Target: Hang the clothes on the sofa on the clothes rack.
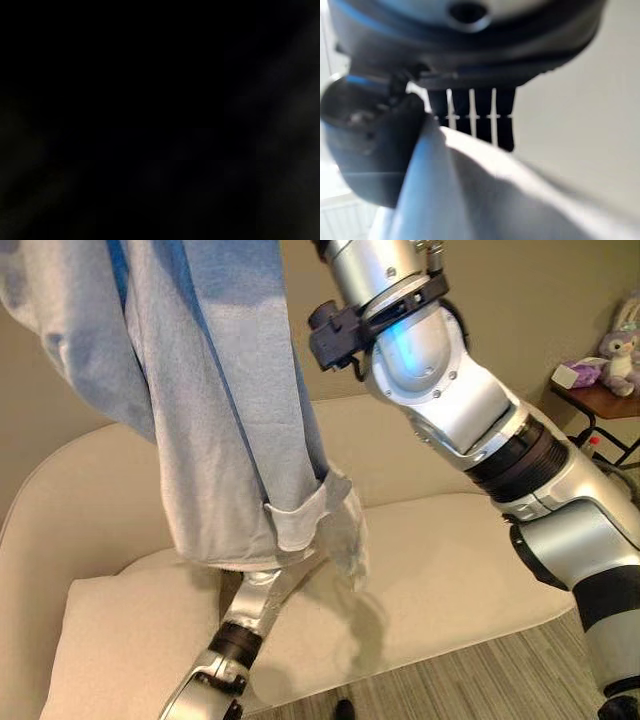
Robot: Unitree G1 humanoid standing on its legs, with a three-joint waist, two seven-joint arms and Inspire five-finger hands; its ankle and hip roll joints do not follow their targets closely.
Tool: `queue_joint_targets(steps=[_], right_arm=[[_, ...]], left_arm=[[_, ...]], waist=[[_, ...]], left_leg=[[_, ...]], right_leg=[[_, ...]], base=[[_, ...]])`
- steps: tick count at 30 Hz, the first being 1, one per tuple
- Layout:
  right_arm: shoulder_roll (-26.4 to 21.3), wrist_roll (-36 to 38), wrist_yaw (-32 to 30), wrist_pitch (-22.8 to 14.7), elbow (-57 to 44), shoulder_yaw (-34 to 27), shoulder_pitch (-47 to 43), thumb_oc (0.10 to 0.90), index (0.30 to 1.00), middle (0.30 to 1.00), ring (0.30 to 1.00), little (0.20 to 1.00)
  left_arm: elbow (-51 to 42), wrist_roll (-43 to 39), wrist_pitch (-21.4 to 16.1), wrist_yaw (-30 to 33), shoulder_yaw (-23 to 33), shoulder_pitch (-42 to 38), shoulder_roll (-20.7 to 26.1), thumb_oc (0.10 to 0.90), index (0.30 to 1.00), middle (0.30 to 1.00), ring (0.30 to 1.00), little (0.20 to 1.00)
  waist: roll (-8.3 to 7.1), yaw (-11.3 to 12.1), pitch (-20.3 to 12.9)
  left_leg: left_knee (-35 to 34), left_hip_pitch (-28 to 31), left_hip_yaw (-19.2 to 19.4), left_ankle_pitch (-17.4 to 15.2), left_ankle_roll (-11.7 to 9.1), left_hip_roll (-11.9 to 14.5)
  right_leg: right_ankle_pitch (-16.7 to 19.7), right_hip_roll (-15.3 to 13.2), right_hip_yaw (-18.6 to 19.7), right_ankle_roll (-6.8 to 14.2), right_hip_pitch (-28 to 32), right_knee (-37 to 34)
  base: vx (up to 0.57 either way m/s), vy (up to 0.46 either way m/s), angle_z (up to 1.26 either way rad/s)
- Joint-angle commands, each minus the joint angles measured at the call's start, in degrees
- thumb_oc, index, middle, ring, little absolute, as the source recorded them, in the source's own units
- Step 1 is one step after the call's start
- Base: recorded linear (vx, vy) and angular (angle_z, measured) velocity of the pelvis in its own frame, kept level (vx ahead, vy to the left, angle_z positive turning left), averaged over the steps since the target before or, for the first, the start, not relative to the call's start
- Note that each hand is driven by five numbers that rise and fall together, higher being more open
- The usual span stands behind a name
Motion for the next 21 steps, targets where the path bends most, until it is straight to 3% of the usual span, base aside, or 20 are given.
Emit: queue_joint_targets(steps=[1, 2, 4, 5, 10, 11, 12, 14, 17, 18, 21], right_arm=[[-4.67, 1.12, -1.47, -3.98, 2.97, -9.5, -1.95, 0.4, 0.3, 0.3, 0.3, 0.3], [-4.7, 1.13, -1.44, -3.95, 2.85, -9.62, -1.73, 0.4, 0.3, 0.3, 0.3, 0.3], [-10.52, 0.18, -0.53, -4.01, 0.89, -11.33, 1.27, 0.4, 0.3, 0.3, 0.3, 0.3], [-10.55, 0.17, -0.51, -3.97, 0.73, -11.5, 1.55, 0.4, 0.3, 0.3, 0.3, 0.3], [-23.13, -3.7, 2.3, -5.62, -6.8, -16.95, 10.59, 0.4, 0.3, 0.3, 0.3, 0.3], [-25.79, -4.96, 2.55, -6.26, -8.6, -18.77, 12.85, 0.4, 0.3, 0.3, 0.3, 0.3], [-30.91, -7.73, 2.3, -8.05, -12.96, -25.31, 18.55, 0.4, 0.3, 0.3, 0.3, 0.3], [-33.02, -10.25, 1.56, -8.19, -14.87, -29.8, 22.93, 0.4, 0.3, 0.3, 0.3, 0.3], [-35.08, -16.88, 0.87, -7.58, -19.03, -38.0, 33.8, 0.4, 0.3, 0.3, 0.3, 0.3], [-36.01, -20.45, 1.4, -7.69, -21.13, -42.27, 39.38, 0.4, 0.3, 0.3, 0.3, 0.3], [-37.29, -23.74, 1.95, -8.55, -23.62, -46.77, 46.27, 0.4, 0.3, 0.3, 0.3, 0.3]], left_arm=[[-10.27, 4.35, -6.88, -0.55, 2.46, 0.98, 5.98, 0.4, 0.3, 0.3, 0.3, 0.3], [-10.63, 4.39, -6.7, -0.56, 2.44, 1.31, 6.0, 0.4, 0.3, 0.3, 0.3, 0.3], [-16.0, 5.76, -6.99, -0.69, 7.79, 7.87, 8.32, 0.4, 0.3, 0.3, 0.3, 0.3], [-16.32, 5.8, -6.83, -0.71, 7.78, 8.16, 8.35, 0.4, 0.3, 0.3, 0.3, 0.3], [-24.02, 7.0, -7.99, -0.43, 19.02, 19.25, 11.46, 0.4, 0.3, 0.3, 0.3, 0.3], [-24.61, 6.83, -8.33, -0.1, 20.7, 20.06, 11.66, 0.4, 0.3, 0.3, 0.3, 0.3], [-25.74, 8.32, -8.7, 1.21, 23.98, 19.97, 12.39, 0.4, 0.3, 0.3, 0.3, 0.3], [-25.9, 9.36, -8.88, 2.17, 25.42, 18.71, 13.41, 0.4, 0.3, 0.3, 0.3, 0.3], [-29.25, 16.26, -8.25, 6.93, 32.29, 16.86, 16.78, 0.4, 0.3, 0.3, 0.3, 0.3], [-31.53, 19.87, -8.47, 10.06, 36.97, 15.91, 18.98, 0.4, 0.3, 0.3, 0.3, 0.3], [-33.06, 26.73, -7.32, 14.66, 40.03, 11.95, 24.74, 0.4, 0.3, 0.3, 0.3, 0.3]], waist=[[-2.22, 3.58, -5.34], [-2.28, 3.56, -5.44], [-2.2, 4.86, -4.71], [-2.27, 4.85, -4.83], [-1.75, 7.56, -2.99], [-1.62, 8.32, -2.18], [-1.22, 9.88, -0.33], [-1.57, 10.32, 0.91], [-1.37, 9.5, 1.68], [-1.01, 8.75, 1.09], [-0.82, 7.22, 0.18]], left_leg=[[0.13, -0.77, -2.6, -4.15, -2.26, 0.39], [0.13, -0.77, -2.63, -4.15, -2.27, 0.4], [0.13, -1.54, -3.09, -3.78, -2.36, 0.45], [0.13, -1.56, -3.11, -3.77, -2.37, 0.45], [0.13, -3.61, -4.42, -3.04, -2.36, 0.25], [0.13, -4.4, -4.85, -2.57, -2.35, -0.01], [0.73, -6.42, -5.47, -1.67, -2.72, -0.44], [2.22, -8.25, -4.59, -0.92, -3.21, -0.45], [4.16, -6.94, 0.57, -2.6, -4.16, 2.53], [5.02, -4.72, 1.88, -2.94, -5.29, 5.51], [5.85, -2.54, 4.08, 1.25, -7.42, 12.15]], right_leg=[[-9.13, -4.07, -1.31, 6.76, 6.96, 0.79], [-9.14, -4.07, -1.34, 6.76, 6.97, 0.79], [-9.07, -4.04, -1.83, 6.94, 6.53, 0.79], [-9.06, -4.04, -1.85, 6.94, 6.52, 0.79], [-8.96, -4.13, -2.81, 7.33, 5.04, 0.79], [-8.93, -4.27, -3.42, 7.39, 4.52, 0.79], [-9.24, -5.33, -5.86, 7.51, 4.26, 0.79], [-8.7, -6.68, -8.46, 7.53, 3.95, 0.79], [-7.77, -9.26, -13.37, 8.17, 3.79, 0.79], [-7.71, -10.33, -14.45, 8.45, 4.22, 0.88], [-6.68, -13.1, -16.81, 9.21, 3.62, 1.21]], base=[[0.01, -0.036, 0.01], [0.01, -0.032, 0.08], [0.0, -0.027, 0.18], [0.0, -0.015, 0.2], [-0.03, -0.021, 0.1], [-0.19, -0.012, 0.21], [-0.18, -0.004, 0.35], [-0.2, 0.032, 0.8], [-0.12, 0.107, 1.09], [-0.05, 0.19, 1.33], [-0.07, 0.253, 0.57]])
